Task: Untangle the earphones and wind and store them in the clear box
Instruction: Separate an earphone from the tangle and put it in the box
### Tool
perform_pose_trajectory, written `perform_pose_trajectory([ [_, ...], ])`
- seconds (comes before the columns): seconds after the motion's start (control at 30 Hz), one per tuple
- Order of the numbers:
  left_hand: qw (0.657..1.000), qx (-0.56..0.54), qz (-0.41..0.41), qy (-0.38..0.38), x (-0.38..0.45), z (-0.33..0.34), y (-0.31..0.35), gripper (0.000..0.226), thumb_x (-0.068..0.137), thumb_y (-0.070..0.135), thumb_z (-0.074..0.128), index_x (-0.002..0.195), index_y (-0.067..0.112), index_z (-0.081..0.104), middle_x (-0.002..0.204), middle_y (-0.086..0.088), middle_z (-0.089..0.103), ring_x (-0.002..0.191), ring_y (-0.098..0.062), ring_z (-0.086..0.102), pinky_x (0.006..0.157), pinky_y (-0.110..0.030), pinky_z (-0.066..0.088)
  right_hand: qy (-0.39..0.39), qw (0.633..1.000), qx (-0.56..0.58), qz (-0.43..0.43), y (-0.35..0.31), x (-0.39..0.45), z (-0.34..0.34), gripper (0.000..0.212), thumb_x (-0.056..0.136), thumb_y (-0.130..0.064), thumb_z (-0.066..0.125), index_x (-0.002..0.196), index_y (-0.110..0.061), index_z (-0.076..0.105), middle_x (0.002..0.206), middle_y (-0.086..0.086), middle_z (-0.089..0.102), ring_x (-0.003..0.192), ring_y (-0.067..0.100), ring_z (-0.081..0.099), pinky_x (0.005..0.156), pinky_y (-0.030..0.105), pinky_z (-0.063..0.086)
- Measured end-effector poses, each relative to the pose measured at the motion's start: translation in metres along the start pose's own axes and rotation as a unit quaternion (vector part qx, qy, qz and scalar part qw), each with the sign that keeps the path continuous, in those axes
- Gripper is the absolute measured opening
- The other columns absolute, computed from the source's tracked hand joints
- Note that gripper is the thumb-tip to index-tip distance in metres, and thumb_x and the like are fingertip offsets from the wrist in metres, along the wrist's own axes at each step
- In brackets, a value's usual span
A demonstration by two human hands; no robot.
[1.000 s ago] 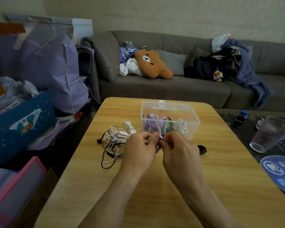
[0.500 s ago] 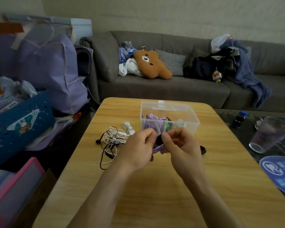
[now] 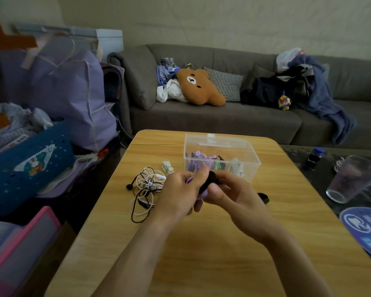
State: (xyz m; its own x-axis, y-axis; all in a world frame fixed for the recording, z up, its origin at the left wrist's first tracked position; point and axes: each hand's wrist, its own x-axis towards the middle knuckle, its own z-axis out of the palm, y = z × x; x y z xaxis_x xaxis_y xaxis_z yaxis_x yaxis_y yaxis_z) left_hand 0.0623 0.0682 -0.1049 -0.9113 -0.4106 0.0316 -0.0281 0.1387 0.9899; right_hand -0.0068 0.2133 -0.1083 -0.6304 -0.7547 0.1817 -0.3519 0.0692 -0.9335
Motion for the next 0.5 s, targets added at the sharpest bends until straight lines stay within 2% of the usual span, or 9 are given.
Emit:
perform_pose_trajectory([
  [0.07,0.999,-0.007,-0.017,-0.051,-0.0007,-0.0028,0.0025,0.061,0.094,0.056,0.055,0.08,-0.003,0.065,0.054,-0.014,0.055,0.05,-0.024,0.039,0.042,-0.021,0.027,0.005,1.0,0.012,0.0,0.0008,-0.0009,-0.0042,0.059,0.079,-0.061,0.07,0.125,-0.025,0.061,0.119,-0.004,0.07,0.115,0.015,0.066,0.097,0.039,0.055],
  [0.13,0.997,-0.002,-0.015,-0.073,-0.0021,-0.0042,0.0038,0.054,0.093,0.054,0.058,0.078,0.003,0.065,0.054,-0.015,0.054,0.048,-0.023,0.038,0.042,-0.021,0.027,0.005,1.0,0.016,0.0,0.0002,-0.0016,-0.0058,0.064,0.073,-0.062,0.074,0.122,-0.023,0.062,0.118,-0.006,0.07,0.115,0.013,0.066,0.094,0.035,0.056],
  [0.23,0.997,0.016,-0.008,-0.076,-0.003,-0.0043,0.0035,0.045,0.094,0.046,0.061,0.072,0.006,0.062,0.05,-0.012,0.055,0.039,-0.019,0.042,0.04,-0.019,0.029,0.007,1.0,0.004,0.006,-0.0009,-0.002,-0.0059,0.052,0.075,-0.05,0.082,0.112,-0.02,0.062,0.106,-0.008,0.072,0.102,0.013,0.07,0.084,0.029,0.058],
  [0.3,0.996,0.022,-0.015,-0.081,-0.0034,-0.0059,0.0037,0.042,0.094,0.044,0.062,0.072,0.008,0.061,0.053,-0.01,0.062,0.041,-0.022,0.048,0.039,-0.019,0.028,0.009,1.0,0.0,0.025,-0.0009,-0.0021,-0.0067,0.045,0.077,-0.041,0.082,0.109,-0.017,0.063,0.098,-0.002,0.073,0.089,0.016,0.072,0.075,0.031,0.059],
  [0.37,0.996,0.032,-0.025,-0.074,-0.0027,-0.0083,0.0045,0.033,0.092,0.045,0.064,0.09,0.012,0.061,0.063,-0.009,0.069,0.044,-0.026,0.052,0.039,-0.02,0.027,0.009,0.999,-0.005,0.042,-0.0026,-0.0024,-0.0089,0.043,0.074,-0.037,0.08,0.109,-0.017,0.064,0.092,0.002,0.074,0.08,0.017,0.071,0.065,0.028,0.056],
  [0.43,0.997,0.045,-0.022,-0.063,-0.0035,-0.0105,0.0058,0.025,0.092,0.043,0.066,0.108,0.027,0.057,0.064,-0.005,0.07,0.043,-0.025,0.054,0.038,-0.02,0.029,0.006,0.999,-0.009,0.053,-0.0019,-0.0032,-0.0108,0.044,0.072,-0.036,0.081,0.11,-0.018,0.067,0.092,0.005,0.075,0.075,0.021,0.069,0.061,0.024,0.052],
  [0.5,0.998,0.04,0.01,-0.039,-0.0036,-0.0099,0.0052,0.016,0.095,0.036,0.064,0.106,0.025,0.065,0.056,0.0,0.066,0.041,-0.021,0.053,0.036,-0.019,0.033,0.017,0.998,0.008,0.058,-0.0021,-0.0034,-0.0097,0.041,0.074,-0.032,0.08,0.111,-0.017,0.069,0.091,0.006,0.075,0.07,0.021,0.066,0.062,0.026,0.053],
])
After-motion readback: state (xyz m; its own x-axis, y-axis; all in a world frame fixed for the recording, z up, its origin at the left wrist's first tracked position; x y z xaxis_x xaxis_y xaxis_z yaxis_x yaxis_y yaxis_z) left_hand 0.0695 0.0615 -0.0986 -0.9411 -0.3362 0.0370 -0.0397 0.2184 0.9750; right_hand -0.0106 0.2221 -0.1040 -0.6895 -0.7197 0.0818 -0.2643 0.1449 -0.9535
